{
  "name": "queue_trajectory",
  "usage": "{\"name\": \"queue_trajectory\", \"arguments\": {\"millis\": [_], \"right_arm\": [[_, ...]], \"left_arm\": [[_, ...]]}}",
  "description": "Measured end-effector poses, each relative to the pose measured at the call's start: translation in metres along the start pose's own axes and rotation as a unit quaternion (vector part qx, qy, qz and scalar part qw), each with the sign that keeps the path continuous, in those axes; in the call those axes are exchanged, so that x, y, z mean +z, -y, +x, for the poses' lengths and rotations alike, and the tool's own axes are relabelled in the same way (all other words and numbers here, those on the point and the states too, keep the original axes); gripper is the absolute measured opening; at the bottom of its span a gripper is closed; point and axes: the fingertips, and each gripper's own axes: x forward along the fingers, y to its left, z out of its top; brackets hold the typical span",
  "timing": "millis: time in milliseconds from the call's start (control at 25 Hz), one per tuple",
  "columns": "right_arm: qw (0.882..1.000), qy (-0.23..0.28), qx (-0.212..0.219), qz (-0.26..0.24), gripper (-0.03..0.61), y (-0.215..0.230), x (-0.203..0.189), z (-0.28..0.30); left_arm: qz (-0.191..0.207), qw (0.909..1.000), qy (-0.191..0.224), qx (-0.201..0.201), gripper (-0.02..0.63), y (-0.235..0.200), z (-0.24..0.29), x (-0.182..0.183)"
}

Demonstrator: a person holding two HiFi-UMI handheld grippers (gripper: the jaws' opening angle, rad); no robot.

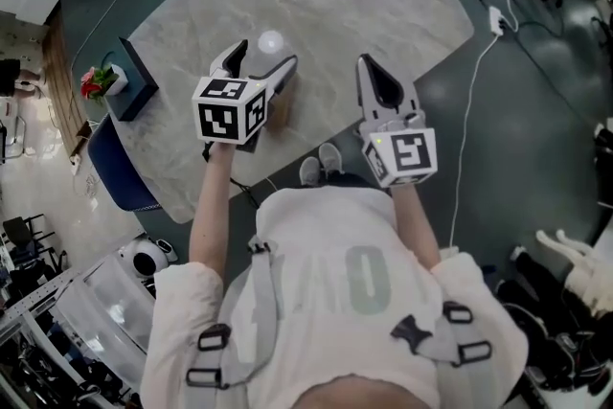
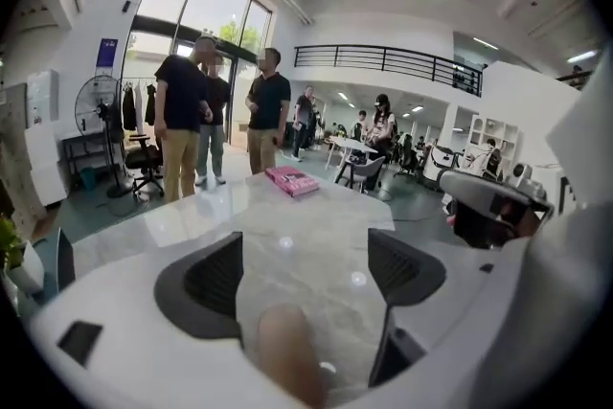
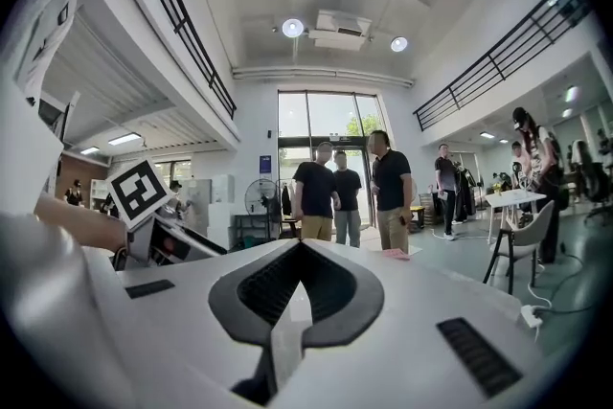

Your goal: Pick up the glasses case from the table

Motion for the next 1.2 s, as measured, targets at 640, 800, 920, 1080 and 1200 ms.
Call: {"name": "queue_trajectory", "arguments": {"millis": [640, 800, 920, 1080, 1200], "right_arm": [[0.998, -0.046, -0.011, 0.042, 0.002, 0.016, -0.041, 0.005], [0.998, -0.051, -0.006, 0.043, 0.002, 0.014, -0.047, 0.007], [0.997, -0.060, -0.007, 0.045, 0.002, 0.016, -0.052, 0.006], [0.996, -0.070, -0.010, 0.048, 0.002, 0.019, -0.057, 0.006], [0.996, -0.074, -0.010, 0.055, 0.002, 0.020, -0.061, 0.007]], "left_arm": [[-0.082, 0.9725, -0.216, 0.032, 0.396, -0.019, 0.071, -0.131], [-0.085, 0.9612, -0.259, 0.043, 0.396, -0.027, 0.081, -0.156], [-0.083, 0.9555, -0.280, 0.045, 0.396, -0.027, 0.087, -0.167], [-0.089, 0.9502, -0.295, 0.048, 0.397, -0.030, 0.091, -0.176], [-0.097, 0.9436, -0.313, 0.049, 0.396, -0.030, 0.092, -0.185]]}}
